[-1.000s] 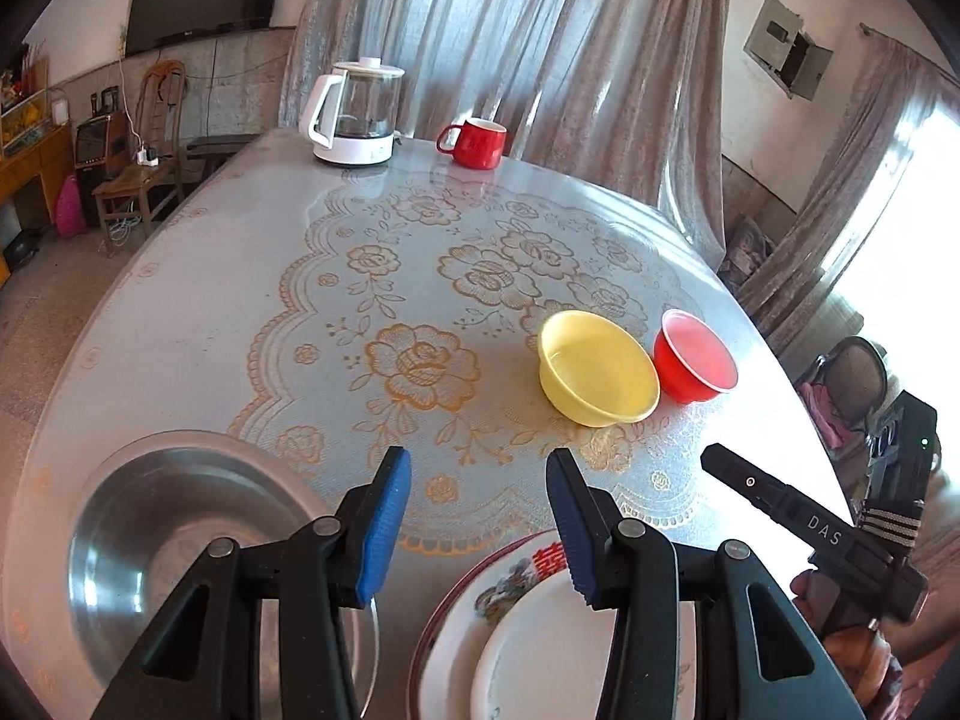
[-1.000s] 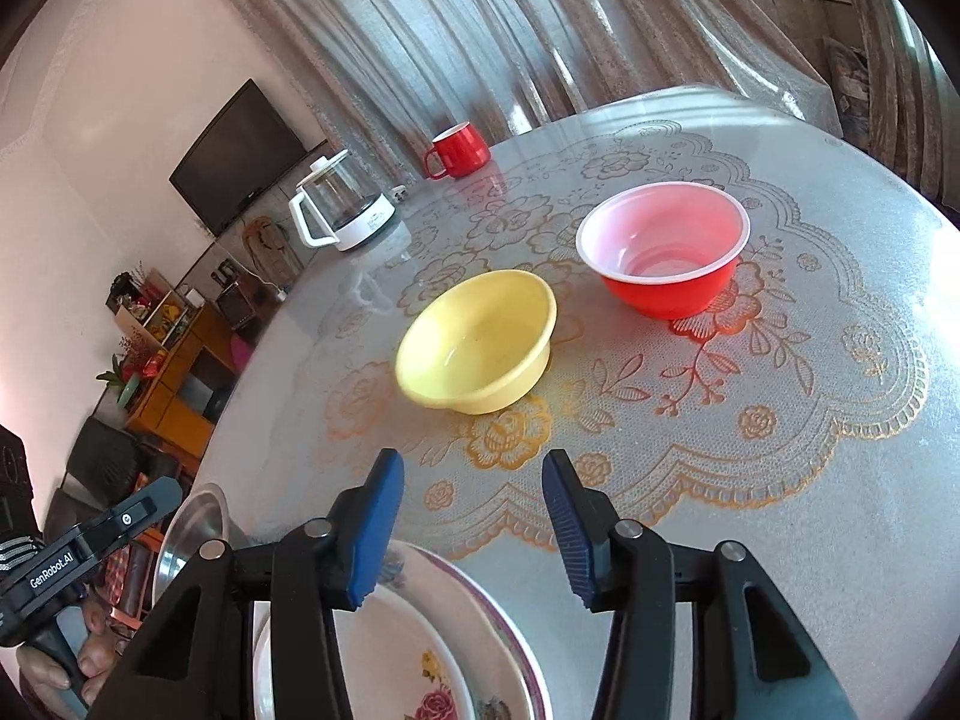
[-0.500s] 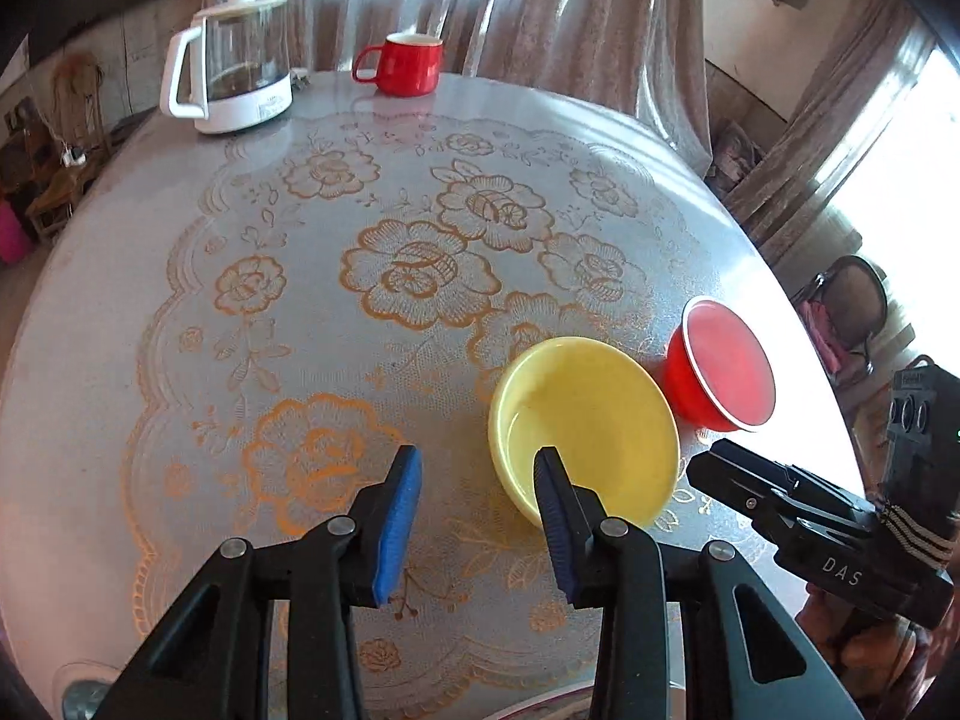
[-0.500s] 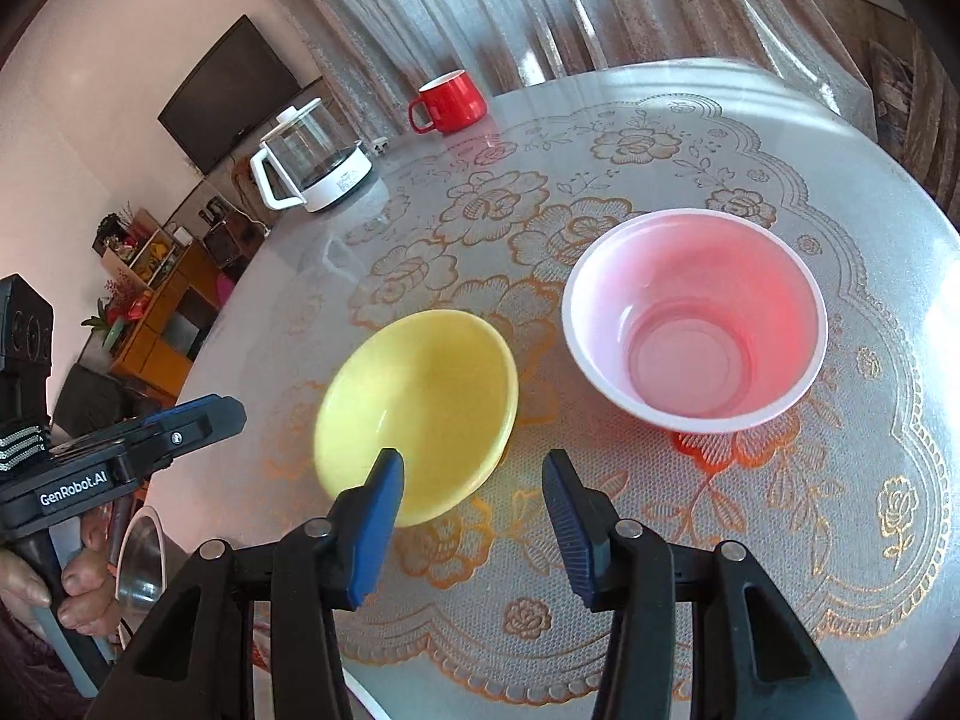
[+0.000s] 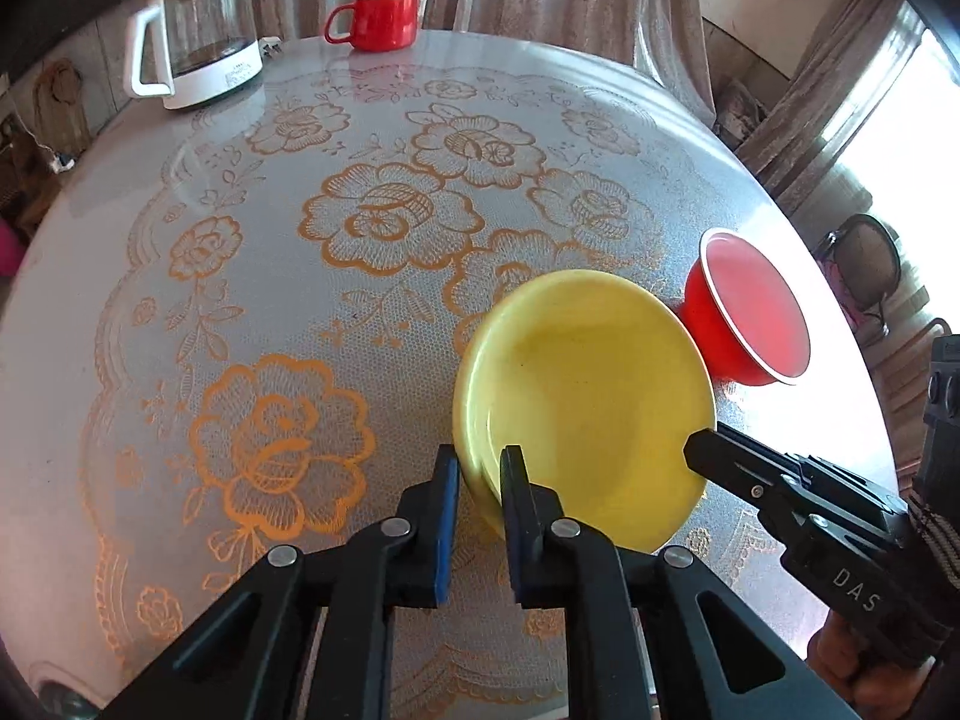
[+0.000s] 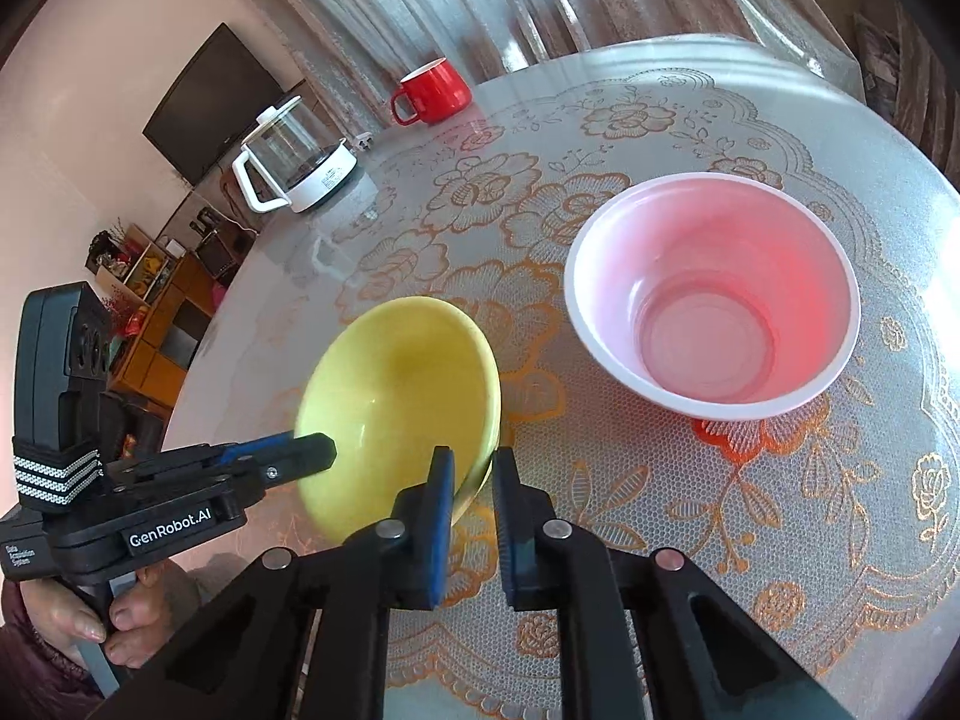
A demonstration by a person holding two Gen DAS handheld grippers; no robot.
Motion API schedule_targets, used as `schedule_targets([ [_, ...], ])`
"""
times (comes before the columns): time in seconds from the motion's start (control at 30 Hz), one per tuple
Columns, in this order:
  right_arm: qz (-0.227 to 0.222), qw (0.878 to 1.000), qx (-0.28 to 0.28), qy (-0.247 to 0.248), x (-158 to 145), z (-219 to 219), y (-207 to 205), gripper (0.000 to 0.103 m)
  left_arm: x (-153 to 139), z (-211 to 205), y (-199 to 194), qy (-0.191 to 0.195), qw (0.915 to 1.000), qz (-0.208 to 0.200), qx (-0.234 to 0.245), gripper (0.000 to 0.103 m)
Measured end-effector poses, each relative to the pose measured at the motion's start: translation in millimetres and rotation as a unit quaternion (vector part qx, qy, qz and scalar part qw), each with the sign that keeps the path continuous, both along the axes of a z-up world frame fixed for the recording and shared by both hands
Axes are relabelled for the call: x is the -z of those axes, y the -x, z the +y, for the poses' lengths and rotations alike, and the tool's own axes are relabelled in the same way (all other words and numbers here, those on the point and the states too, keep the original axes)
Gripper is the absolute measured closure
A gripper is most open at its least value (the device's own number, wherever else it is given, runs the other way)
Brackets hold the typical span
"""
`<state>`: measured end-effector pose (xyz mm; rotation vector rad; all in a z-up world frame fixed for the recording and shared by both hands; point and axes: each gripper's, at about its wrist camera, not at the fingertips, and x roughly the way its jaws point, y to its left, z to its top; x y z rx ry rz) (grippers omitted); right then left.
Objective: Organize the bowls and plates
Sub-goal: 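Reach the left gripper to the yellow bowl rim and grasp it, then lift the yellow bowl with the left gripper and lower it into the steel basin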
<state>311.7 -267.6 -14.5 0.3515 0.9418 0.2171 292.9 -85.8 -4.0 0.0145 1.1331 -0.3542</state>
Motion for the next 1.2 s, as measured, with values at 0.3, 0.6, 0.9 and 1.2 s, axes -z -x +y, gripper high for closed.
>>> schedule_targets([
  [0.3,0.010,0.999,-0.002,-0.042,-15.3,9.7,34.1,0.091,-50.9,36.0,69.2,0.039,0.9964,-0.066,-0.037,0.090],
  [0.6,-0.026,0.996,-0.071,-0.052,-44.8,79.7,72.8,0.091,-71.4,120.5,134.6,0.082,0.9858,-0.101,-0.106,0.090],
  [0.9,-0.023,0.990,-0.127,-0.058,-40.1,147.8,101.2,0.091,-68.7,185.6,183.1,0.104,0.9743,-0.115,-0.163,0.090],
  [1.2,-0.016,0.983,-0.175,-0.057,-33.1,207.3,115.3,0.091,-46.9,246.3,220.4,0.127,0.9614,-0.105,-0.220,0.090],
])
